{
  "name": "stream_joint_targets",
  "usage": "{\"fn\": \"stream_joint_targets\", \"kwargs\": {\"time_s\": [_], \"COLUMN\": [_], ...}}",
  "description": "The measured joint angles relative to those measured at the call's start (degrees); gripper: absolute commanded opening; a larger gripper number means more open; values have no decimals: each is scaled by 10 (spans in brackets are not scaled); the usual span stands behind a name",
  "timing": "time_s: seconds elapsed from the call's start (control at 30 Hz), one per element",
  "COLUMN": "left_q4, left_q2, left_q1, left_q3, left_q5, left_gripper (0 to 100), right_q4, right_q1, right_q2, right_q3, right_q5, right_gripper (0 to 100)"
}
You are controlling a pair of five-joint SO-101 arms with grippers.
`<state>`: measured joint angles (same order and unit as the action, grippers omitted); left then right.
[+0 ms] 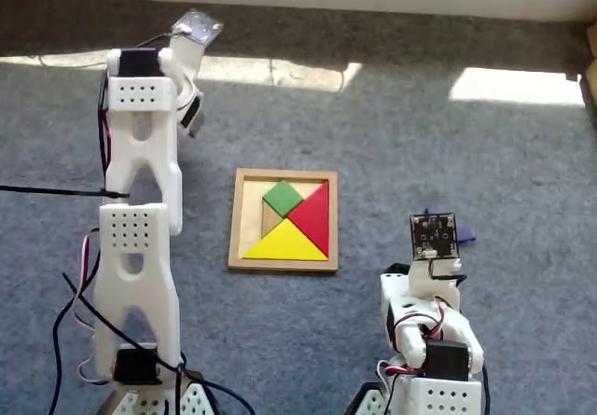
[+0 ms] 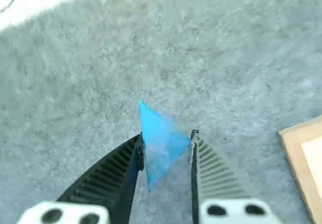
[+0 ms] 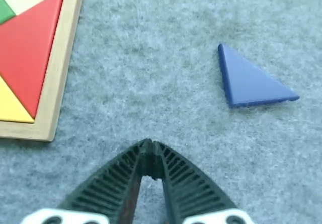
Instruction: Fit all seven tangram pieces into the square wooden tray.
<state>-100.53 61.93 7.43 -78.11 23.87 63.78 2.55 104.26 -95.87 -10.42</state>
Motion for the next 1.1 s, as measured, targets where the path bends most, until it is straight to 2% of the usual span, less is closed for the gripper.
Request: {"fn": "stream_joint_targets", "kwargs": {"time_s": [0.4, 0.63, 0.87, 1.1], "left_q4": [-1, -1, -2, -5], "left_q2": [-28, -28, -28, -84], "left_q1": [-159, -159, -159, -156], "left_q3": [0, 0, 2, 107], "left_q5": [114, 154, 127, 114], "left_gripper": [77, 74, 74, 74], "right_q4": [0, 0, 0, 0], "right_q1": [0, 0, 0, 0], "right_q2": [0, 0, 0, 0], "right_q3": [0, 0, 0, 0], "right_q5": [0, 0, 0, 0], "right_gripper": [10, 10, 10, 10]}}
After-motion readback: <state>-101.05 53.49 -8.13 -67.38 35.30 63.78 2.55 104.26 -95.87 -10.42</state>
